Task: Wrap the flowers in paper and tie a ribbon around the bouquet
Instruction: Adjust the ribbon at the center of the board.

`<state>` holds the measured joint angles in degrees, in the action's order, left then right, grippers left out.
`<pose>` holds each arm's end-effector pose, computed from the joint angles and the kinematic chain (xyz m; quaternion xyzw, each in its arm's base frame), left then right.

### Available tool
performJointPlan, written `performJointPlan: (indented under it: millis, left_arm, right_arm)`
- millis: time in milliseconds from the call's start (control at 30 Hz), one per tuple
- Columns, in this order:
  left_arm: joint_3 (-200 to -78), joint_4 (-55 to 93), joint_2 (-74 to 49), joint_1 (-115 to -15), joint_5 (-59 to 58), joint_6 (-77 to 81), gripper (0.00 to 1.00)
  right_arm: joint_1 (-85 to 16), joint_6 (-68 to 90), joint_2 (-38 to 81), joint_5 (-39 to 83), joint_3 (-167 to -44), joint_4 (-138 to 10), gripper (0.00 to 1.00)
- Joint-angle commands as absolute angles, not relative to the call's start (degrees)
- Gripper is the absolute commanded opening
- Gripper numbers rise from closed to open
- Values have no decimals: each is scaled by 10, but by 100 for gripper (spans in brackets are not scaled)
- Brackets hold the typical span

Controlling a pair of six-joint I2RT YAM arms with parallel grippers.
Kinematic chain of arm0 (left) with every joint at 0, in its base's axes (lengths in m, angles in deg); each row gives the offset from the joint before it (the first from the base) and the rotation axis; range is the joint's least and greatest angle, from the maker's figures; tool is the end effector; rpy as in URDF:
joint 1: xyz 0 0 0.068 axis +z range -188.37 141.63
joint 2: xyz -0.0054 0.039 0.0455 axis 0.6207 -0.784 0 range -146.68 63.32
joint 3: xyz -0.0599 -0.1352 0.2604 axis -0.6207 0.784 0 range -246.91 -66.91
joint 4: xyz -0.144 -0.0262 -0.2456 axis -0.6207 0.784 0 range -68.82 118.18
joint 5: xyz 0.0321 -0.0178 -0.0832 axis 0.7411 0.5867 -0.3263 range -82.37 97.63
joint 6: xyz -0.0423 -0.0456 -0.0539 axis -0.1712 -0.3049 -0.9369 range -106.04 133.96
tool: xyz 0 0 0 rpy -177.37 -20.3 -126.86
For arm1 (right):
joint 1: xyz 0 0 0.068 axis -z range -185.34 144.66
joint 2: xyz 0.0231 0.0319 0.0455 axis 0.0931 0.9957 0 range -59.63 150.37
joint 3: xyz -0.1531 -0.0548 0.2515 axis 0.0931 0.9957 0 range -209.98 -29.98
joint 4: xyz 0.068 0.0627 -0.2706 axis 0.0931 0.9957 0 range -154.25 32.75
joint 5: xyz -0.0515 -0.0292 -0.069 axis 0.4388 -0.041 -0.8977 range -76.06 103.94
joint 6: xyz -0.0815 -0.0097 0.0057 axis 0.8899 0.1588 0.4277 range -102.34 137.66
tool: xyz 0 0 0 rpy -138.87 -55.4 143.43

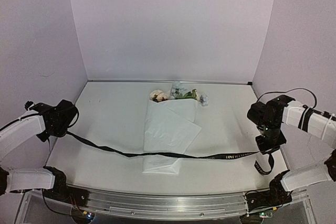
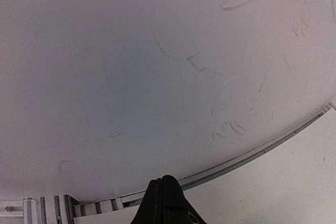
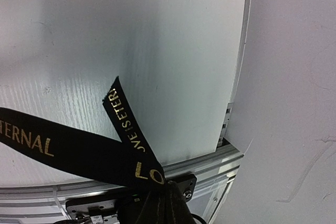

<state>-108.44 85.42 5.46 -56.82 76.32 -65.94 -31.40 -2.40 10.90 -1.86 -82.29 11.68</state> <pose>0.1712 0.0133 0.2430 -0.4603 0.6836 0.3162 0.4699 0.1782 0.0654 0.2181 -0.0568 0.9882 -0.1405 0.0209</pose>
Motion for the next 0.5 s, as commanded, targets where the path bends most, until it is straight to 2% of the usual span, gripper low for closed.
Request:
performJointPlan:
  millis: [0,100,167,300,333,400,467]
  left_arm:
    - [-1076,763,46,-514,711,-616,0]
    - [-1069,765,45,-508,684,-638,4]
    - [-1067,774,55,-508,677,-646,16]
    - [-1067,756,92,-508,656,-617,67]
    - [-1069,749,102,-508,645,-599,77]
    - [-1076,717,121,-508,613,-545,92]
    - [-1084,686,138,-508,571,-487,98]
  right_arm:
    - [-306,-54,125,-10,-820,115,4]
    - [-306,-58,123,-3,-815,113,10]
    - [-306,-58,117,1,-810,113,16]
    - [-306,-65,101,18,-804,113,32]
    - [-306,-66,94,27,-804,113,35]
    - [-306,-68,82,52,-807,110,42]
    - [-308,-65,75,87,-812,101,47]
